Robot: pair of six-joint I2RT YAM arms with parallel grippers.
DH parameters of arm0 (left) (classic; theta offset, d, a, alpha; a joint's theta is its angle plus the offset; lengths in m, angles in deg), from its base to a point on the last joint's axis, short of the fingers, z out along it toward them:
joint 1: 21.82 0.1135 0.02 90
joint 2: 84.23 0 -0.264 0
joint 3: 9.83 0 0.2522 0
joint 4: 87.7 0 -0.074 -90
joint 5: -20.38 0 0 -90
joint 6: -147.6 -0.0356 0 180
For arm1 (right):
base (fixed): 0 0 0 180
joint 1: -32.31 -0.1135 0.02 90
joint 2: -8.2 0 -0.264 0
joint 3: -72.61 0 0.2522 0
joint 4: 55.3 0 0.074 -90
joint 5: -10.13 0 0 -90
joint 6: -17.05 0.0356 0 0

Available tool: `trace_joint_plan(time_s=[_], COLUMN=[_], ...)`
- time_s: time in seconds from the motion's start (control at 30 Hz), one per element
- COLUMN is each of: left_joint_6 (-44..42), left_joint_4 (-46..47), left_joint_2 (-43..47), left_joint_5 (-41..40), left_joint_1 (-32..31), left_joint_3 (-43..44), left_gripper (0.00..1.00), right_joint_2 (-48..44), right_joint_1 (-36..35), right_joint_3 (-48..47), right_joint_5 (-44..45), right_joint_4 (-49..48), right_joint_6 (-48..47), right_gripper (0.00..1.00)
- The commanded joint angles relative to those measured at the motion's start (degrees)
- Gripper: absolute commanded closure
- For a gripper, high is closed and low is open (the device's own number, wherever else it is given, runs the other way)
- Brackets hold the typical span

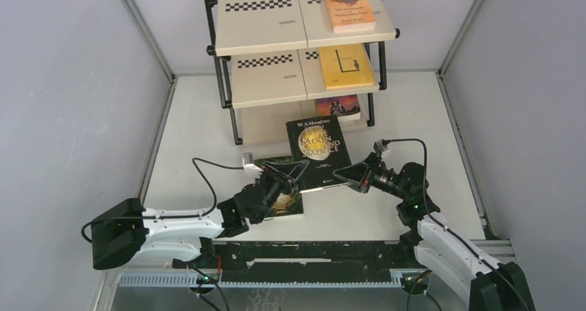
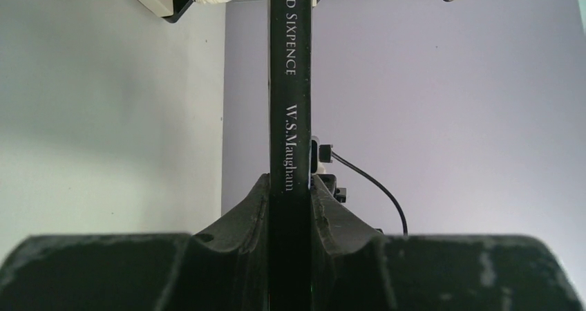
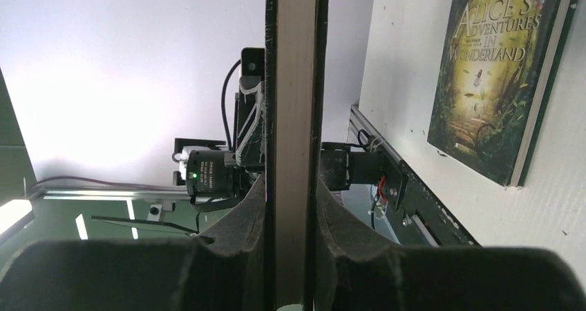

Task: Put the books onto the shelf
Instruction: Pick up the book from the center of the board.

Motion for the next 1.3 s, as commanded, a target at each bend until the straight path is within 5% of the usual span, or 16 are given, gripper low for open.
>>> trace_joint_plan(time_s=[0.0,0.27,0.47,0.8,1.27], left_joint_6=[1.3,-0.5,-1.8,-6.2,-11.8], left_joint_4=[13.6,13.9,12.2,-0.9,-26.2], left_joint_2=[0.1,1.1,3.3,13.6,36.8], left_joint_5=[1.5,3.3,3.5,4.3,9.5], left_joint_1=[-1.6,-2.5,-2.8,-2.6,1.0], left_joint_3=[4.8,3.9,2.2,1.4,-0.8], left_gripper=[1.0,0.87,0.58,0.3,0.24], right_joint_2=[-2.5,-6.4,-6.5,-7.0,-1.1], right_joint_1=[0.5,3.8,4.0,4.1,3.6], right_joint_3=[0.1,-1.0,-3.5,-10.1,-21.7], right_joint_5=[-1.2,-3.9,-5.2,-3.3,4.5], right_joint_4=[0.1,3.2,4.1,9.4,13.2], right_joint_6=[-1.1,-0.8,-1.3,-4.1,-5.6], right_gripper=[0.96,1.0,1.0,1.0,1.0])
